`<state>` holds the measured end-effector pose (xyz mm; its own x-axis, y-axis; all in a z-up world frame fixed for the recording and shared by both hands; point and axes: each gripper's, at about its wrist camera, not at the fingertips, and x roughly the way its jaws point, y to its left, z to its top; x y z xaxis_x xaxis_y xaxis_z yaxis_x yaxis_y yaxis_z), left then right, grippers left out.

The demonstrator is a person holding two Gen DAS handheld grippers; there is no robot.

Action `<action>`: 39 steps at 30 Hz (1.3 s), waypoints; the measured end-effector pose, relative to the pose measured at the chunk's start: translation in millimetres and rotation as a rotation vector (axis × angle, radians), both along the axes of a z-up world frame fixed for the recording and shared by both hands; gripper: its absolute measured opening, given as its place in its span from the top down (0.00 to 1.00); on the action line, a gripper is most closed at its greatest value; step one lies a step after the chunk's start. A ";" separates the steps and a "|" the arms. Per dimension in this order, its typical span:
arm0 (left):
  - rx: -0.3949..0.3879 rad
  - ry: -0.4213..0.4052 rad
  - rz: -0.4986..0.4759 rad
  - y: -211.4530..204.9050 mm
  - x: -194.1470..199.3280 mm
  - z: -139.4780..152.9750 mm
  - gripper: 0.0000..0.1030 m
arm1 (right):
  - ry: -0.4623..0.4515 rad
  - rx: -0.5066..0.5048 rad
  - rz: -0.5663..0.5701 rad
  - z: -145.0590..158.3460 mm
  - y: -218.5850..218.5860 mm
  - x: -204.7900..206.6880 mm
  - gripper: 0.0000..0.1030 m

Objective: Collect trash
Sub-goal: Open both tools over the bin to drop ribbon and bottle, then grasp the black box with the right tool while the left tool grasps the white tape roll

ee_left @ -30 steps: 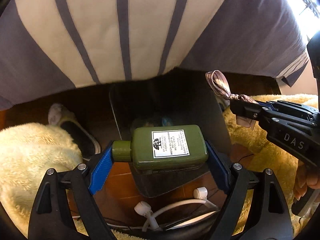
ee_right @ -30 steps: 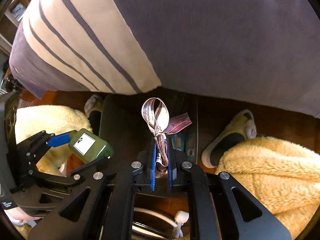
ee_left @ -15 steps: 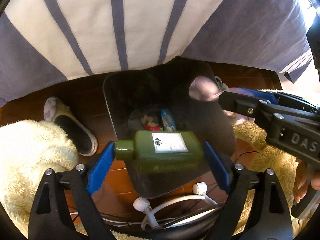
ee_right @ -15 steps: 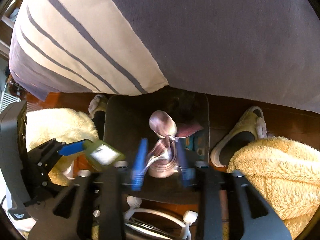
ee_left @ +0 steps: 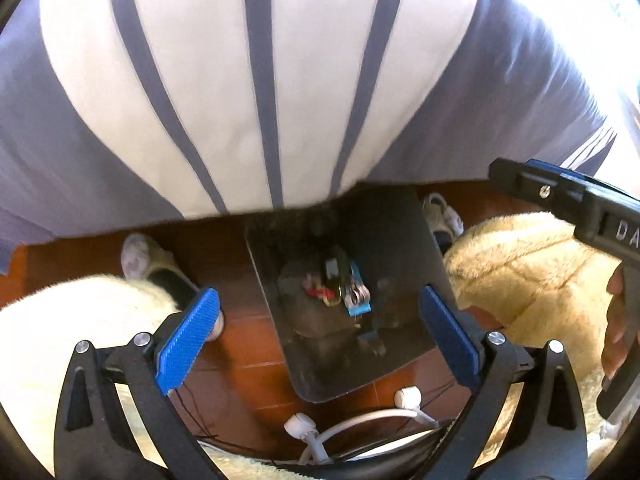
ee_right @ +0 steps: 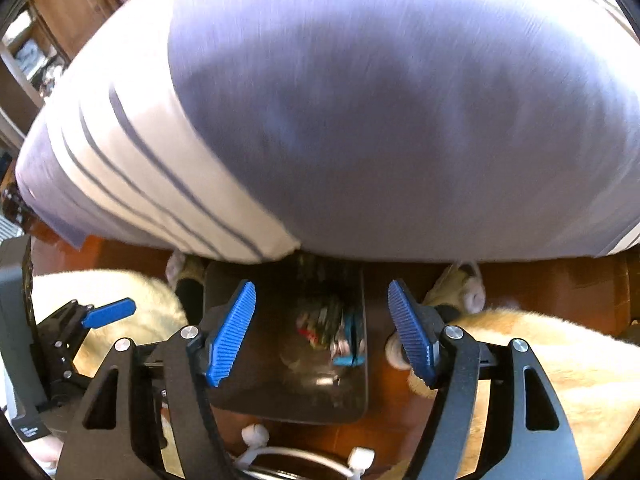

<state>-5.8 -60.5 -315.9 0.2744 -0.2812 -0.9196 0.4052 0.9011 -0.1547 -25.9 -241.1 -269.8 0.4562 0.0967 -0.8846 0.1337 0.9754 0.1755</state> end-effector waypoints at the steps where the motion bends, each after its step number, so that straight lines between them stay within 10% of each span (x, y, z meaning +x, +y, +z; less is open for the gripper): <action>1: -0.005 -0.029 -0.001 1.2 0.2 11.3 0.08 | -0.022 -0.004 -0.006 8.3 -2.3 -0.5 0.32; 16: -0.082 -0.373 0.080 7.8 71.3 155.8 0.08 | -0.359 -0.113 -0.066 132.1 -37.6 43.6 0.24; 39: -0.157 -0.383 0.054 -72.1 244.7 164.1 0.24 | -0.346 -0.133 -0.167 143.7 -88.6 193.9 0.24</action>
